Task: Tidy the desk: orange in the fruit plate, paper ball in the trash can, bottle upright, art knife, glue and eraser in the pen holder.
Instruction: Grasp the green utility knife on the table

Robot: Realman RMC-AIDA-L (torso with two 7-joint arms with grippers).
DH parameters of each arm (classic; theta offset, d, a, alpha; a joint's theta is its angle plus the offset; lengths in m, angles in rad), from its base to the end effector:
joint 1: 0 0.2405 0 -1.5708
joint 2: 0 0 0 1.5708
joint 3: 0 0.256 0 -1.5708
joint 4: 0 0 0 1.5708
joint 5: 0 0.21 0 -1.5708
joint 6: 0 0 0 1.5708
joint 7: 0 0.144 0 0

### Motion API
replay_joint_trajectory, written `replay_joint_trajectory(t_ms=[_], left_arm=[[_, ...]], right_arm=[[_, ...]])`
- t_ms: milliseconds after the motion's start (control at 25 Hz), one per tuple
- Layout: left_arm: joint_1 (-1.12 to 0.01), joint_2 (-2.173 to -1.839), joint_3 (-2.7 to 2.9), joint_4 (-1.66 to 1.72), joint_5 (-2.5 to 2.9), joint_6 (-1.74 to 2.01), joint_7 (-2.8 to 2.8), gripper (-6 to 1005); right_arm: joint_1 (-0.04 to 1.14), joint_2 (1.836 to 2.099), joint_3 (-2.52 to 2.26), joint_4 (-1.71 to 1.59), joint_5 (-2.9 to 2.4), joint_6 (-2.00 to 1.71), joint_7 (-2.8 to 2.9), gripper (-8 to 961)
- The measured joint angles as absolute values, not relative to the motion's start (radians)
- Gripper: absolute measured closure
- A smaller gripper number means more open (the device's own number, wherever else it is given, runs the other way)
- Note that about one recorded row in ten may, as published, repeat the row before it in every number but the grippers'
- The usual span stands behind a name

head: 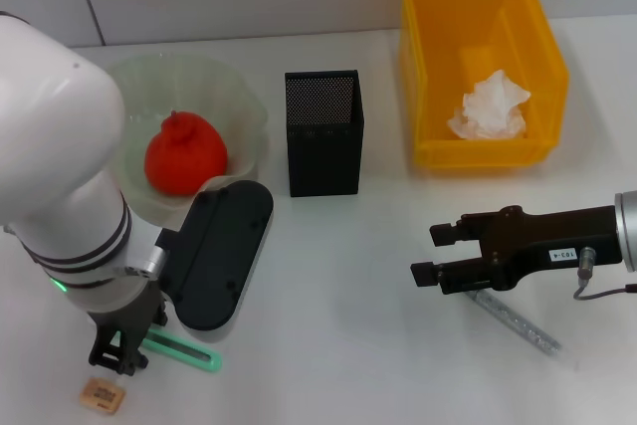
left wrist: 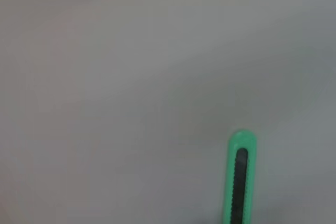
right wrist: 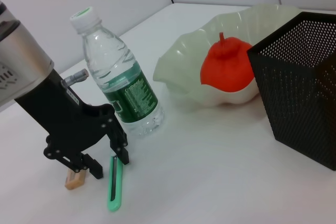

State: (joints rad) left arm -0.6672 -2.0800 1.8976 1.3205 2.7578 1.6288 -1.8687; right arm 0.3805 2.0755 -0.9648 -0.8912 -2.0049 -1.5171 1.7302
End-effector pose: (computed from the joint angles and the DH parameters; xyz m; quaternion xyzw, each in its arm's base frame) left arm -0.1745 0.3112 -0.0616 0.8895 -0.1962 -0.4108 0.0395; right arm 0.2753 0.3064 -0.0006 -0.9329 0.3133 0.1507 0.0942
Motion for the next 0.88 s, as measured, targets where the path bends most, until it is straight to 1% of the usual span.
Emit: replay_joint_trajectory(t_ms=[880], left_arm=[[-0.682,-2.080,1.898,1.319,2.756,1.646,-1.885,639]], right_arm=[[0.384,2.075,-0.965,-0.891,-2.005,-1.517,1.730,187]])
